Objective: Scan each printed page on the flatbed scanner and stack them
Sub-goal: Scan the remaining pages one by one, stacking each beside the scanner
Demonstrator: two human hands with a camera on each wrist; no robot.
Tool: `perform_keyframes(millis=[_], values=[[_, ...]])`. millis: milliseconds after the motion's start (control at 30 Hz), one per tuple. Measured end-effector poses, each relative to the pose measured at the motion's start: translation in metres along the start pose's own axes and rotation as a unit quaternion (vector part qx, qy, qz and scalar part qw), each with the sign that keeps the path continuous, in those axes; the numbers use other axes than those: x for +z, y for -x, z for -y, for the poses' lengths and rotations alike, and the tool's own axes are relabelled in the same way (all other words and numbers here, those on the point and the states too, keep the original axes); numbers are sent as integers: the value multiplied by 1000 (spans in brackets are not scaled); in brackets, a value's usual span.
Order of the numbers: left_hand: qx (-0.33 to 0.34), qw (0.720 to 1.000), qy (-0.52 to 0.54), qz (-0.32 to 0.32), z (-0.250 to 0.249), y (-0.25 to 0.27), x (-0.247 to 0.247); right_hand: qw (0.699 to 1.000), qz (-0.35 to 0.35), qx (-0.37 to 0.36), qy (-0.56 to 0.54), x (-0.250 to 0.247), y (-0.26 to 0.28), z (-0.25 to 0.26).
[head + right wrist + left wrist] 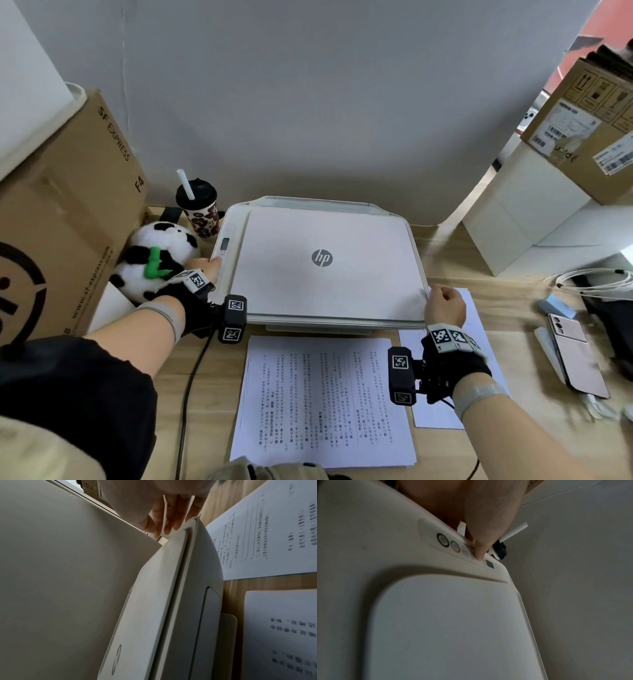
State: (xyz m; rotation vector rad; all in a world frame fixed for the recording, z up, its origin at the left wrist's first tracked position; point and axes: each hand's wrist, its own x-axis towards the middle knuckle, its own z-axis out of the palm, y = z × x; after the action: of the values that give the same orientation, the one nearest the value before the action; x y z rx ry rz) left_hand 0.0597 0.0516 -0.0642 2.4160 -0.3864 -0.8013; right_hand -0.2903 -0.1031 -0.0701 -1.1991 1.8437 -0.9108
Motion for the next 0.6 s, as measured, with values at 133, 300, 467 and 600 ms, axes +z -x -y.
perform_keyframes(millis=[133, 300, 467, 600], values=[[-10, 999, 39, 1, 4, -6, 3, 1000, -3, 15, -6, 2, -3, -5], [-8, 995, 81, -60, 12, -3, 14, 999, 3, 33, 4, 0, -3, -17], [5, 995, 45, -88, 28, 15, 22, 999, 33, 36, 4, 0, 2, -32], [28, 987, 60, -143, 46, 29, 37, 999, 32, 20, -18, 1, 8, -40]])
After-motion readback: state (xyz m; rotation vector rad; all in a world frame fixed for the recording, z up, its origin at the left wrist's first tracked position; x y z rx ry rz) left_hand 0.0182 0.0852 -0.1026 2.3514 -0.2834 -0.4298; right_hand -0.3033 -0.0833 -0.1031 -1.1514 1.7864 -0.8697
